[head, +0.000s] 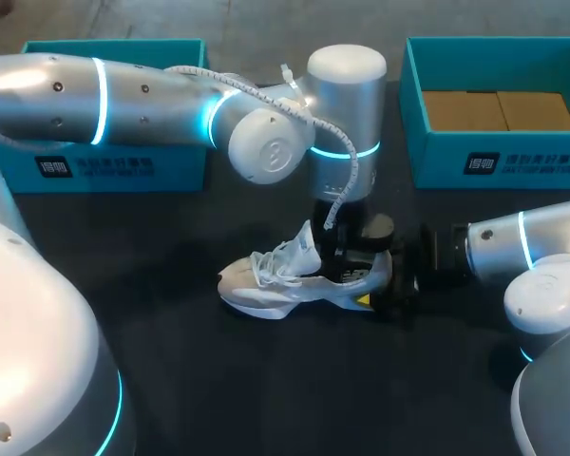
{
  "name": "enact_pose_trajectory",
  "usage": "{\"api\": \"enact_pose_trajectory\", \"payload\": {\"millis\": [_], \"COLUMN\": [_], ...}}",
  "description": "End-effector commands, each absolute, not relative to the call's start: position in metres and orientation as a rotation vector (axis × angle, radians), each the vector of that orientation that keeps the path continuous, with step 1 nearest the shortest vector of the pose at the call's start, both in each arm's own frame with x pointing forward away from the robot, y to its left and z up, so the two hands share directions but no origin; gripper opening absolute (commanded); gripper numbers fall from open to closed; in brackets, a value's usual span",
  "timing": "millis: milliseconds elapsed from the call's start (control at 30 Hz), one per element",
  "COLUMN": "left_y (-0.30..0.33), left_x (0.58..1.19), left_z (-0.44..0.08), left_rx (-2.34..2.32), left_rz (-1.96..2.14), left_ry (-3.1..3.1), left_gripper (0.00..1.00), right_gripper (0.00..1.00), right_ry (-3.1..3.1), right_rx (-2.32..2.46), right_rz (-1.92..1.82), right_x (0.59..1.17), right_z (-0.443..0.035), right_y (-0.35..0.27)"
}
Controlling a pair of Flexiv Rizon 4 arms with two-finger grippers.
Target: Take the shoe out of the shoebox, open the shoe tongue, remove and reinsert the insole, then place the shoe into the shoebox
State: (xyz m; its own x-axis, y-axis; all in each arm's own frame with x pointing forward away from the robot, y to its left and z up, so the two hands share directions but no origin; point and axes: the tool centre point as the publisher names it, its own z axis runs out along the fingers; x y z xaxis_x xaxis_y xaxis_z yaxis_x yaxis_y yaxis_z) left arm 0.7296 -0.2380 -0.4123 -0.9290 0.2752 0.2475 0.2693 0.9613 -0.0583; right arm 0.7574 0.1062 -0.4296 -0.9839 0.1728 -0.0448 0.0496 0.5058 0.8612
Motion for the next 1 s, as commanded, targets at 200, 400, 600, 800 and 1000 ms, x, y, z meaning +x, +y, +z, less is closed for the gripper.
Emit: {"api": "enact_pose_trajectory", "payload": {"millis": [200,400,600,800,1000], "left_y": [-0.240,-0.238,-0.239,-0.236,-0.228], "left_x": [0.729,0.734,0.742,0.745,0.746], "left_z": [-0.462,-0.478,-0.490,-0.491,-0.481], "left_rx": [-0.384,-0.369,-0.346,-0.333,-0.306], "left_rz": [0.035,0.072,0.045,0.037,0.133], "left_ry": [-2.938,-3.022,-3.062,-3.081,-3.104], "left_gripper": [0.22,0.16,0.00,0.00,0.00], "right_gripper": [0.00,0.00,0.00,0.00,0.00], "right_ry": [2.620,2.620,2.620,2.620,2.620], "right_rx": [0.197,0.197,0.197,0.197,0.197], "right_rz": [1.483,1.483,1.483,1.483,1.483], "right_x": [0.757,0.757,0.757,0.757,0.757], "right_z": [-0.430,-0.430,-0.430,-0.430,-0.430], "right_y": [0.107,0.107,0.107,0.107,0.107]}}
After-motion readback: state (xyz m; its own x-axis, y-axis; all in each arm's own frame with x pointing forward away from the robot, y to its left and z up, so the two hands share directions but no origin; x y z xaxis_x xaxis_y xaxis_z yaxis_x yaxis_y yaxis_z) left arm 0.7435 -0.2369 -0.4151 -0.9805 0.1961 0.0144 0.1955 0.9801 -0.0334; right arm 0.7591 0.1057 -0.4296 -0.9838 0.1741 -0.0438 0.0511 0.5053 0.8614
